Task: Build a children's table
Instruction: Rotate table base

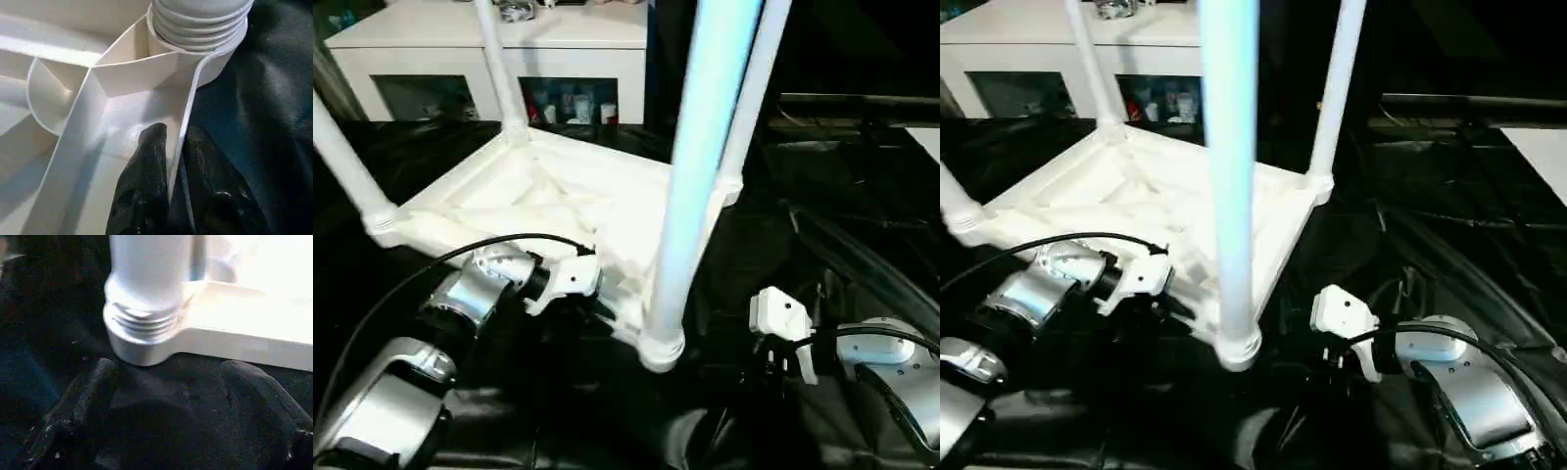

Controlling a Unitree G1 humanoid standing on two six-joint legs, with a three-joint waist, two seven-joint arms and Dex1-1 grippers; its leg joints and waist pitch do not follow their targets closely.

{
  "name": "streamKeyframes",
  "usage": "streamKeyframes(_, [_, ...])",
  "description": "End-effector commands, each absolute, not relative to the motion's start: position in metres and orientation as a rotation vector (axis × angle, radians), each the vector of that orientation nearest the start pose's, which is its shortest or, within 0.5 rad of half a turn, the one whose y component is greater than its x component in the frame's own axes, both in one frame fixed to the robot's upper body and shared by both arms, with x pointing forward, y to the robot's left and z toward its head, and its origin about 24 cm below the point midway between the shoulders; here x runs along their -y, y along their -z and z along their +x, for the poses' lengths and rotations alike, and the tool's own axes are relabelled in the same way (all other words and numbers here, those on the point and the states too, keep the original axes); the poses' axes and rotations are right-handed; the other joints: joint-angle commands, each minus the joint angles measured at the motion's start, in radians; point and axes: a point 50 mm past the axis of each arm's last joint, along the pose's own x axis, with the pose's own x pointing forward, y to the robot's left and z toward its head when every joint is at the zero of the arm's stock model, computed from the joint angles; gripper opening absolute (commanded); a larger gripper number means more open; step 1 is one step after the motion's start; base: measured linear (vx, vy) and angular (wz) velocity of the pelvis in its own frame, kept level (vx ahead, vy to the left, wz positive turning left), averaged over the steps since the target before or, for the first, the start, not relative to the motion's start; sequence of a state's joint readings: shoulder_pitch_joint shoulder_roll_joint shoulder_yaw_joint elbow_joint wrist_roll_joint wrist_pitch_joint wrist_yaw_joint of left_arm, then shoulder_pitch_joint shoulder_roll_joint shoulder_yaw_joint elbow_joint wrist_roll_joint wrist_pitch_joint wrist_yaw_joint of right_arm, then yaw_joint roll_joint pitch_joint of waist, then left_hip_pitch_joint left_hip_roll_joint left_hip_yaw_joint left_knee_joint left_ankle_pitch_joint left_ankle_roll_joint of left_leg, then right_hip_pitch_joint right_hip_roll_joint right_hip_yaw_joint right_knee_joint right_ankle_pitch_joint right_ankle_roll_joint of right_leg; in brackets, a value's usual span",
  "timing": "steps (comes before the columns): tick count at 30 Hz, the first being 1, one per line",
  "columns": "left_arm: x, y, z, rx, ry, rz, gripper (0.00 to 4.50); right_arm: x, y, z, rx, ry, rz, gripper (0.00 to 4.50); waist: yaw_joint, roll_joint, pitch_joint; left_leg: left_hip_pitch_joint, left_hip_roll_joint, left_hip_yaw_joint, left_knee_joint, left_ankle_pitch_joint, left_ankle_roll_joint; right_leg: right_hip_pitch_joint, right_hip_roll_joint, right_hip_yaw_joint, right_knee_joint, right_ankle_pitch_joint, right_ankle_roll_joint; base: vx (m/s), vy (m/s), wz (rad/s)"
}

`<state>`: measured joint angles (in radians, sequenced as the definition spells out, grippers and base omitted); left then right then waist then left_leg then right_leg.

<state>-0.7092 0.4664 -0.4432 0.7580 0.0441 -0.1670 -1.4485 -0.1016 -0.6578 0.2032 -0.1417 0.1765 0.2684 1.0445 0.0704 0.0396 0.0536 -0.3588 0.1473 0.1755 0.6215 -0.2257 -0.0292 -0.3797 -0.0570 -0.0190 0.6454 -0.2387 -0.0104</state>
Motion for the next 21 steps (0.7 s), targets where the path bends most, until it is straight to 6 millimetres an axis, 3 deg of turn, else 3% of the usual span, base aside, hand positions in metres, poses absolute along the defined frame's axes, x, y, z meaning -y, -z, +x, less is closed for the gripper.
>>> streamKeyframes(1, [-0.162, -0.044, 0.309, -0.638, 1.596, 0.635, 0.37, 0.177, -0.072, 0.238, -0.342, -1.187, -0.43, 3.68, 0.005, -0.011, -0.055, 0.002, 0.083, -0.035, -0.076, -0.106, 0.064, 0.048, -0.099, 0.046, -0.082, -0.013, -0.287, 0.0, 0.0, 0.0])
streamKeyframes(7, [-0.178, -0.027, 0.286, -0.806, 1.544, 0.639, 0.09, 0.178, -0.07, 0.242, -0.324, -1.146, -0.451, 3.68, -0.025, -0.012, -0.053, -0.005, 0.085, -0.038, -0.082, -0.108, 0.062, 0.053, -0.101, 0.047, -0.081, -0.027, -0.288, 0.0, 0.0, 0.0])
streamKeyframes(8, [-0.177, -0.022, 0.283, -0.802, 1.477, 0.624, 0.06, 0.179, -0.07, 0.243, -0.318, -1.122, -0.454, 3.68, -0.03, -0.01, -0.05, -0.008, 0.083, -0.04, -0.085, -0.113, 0.065, 0.055, -0.099, 0.043, -0.085, -0.055, -0.284, 0.0, 0.0, 0.0])
streamKeyframes(10, [-0.171, -0.018, 0.283, -0.76, 1.385, 0.582, 0.05, 0.179, -0.07, 0.244, -0.311, -1.104, -0.452, 3.68, -0.033, -0.015, -0.044, -0.001, 0.08, -0.035, -0.084, -0.147, 0.065, 0.048, -0.097, 0.045, -0.098, -0.141, -0.275, 0.0, 0.0, 0.0])
streamKeyframes(11, [-0.167, -0.017, 0.284, -0.746, 1.349, 0.558, 0.04, 0.179, -0.069, 0.245, -0.31, -1.101, -0.449, 3.68, -0.03, -0.01, -0.045, 0.003, 0.081, -0.036, -0.084, -0.156, 0.062, 0.047, -0.098, 0.046, -0.099, -0.172, -0.274, 0.0, 0.0, 0.0])
streamKeyframes(12, [-0.16, -0.016, 0.284, -0.718, 1.27, 0.509, 0.03, 0.177, -0.069, 0.245, -0.307, -1.093, -0.443, 3.68, -0.033, -0.016, -0.036, 0.009, 0.084, -0.036, -0.09, -0.209, 0.049, 0.042, -0.098, 0.047, -0.109, -0.279, -0.261, 0.0, 0.0, 0.0])
streamKeyframes(14, [-0.152, -0.015, 0.282, -0.682, 1.216, 0.473, 0.02, 0.175, -0.067, 0.245, -0.305, -1.093, -0.439, 3.68, -0.032, -0.018, -0.037, 0.01, 0.082, -0.04, -0.091, -0.227, 0.044, 0.042, -0.101, 0.049, -0.116, -0.367, -0.232, 0.0, 0.0, 0.0])
streamKeyframes(17, [-0.145, -0.017, 0.281, -0.621, 1.204, 0.473, 0.01, 0.173, -0.065, 0.245, -0.304, -1.096, -0.438, 3.68, -0.039, -0.029, -0.037, -0.005, 0.081, -0.046, -0.098, -0.219, 0.045, 0.043, -0.097, 0.046, -0.118, -0.4, -0.187, 0.0, 0.0, 0.0])
streamKeyframes(18, [-0.145, -0.017, 0.281, -0.621, 1.204, 0.473, 0.01, 0.173, -0.065, 0.245, -0.304, -1.096, -0.438, 3.68, -0.039, -0.023, -0.038, -0.003, 0.078, -0.048, -0.099, -0.226, 0.045, 0.041, -0.096, 0.046, -0.119, -0.401, -0.178, 0.0, 0.0, 0.0])
streamKeyframes(20, [-0.14, -0.022, 0.28, -0.56, 1.202, 0.489, 0.01, 0.169, -0.064, 0.246, -0.295, -1.102, -0.438, 3.68, -0.042, -0.03, -0.038, -0.002, 0.08, -0.048, -0.099, -0.238, 0.045, 0.038, -0.098, 0.048, -0.12, -0.391, -0.176, 0.0, 0.0, 0.0])
streamKeyframes(21, [-0.14, -0.022, 0.28, -0.545, 1.212, 0.492, 0.01, 0.169, -0.064, 0.246, -0.294, -1.103, -0.437, 3.68, -0.041, -0.028, -0.038, -0.001, 0.08, -0.048, -0.099, -0.24, 0.045, 0.036, -0.098, 0.048, -0.12, -0.388, -0.177, 0.0, 0.0, 0.0])
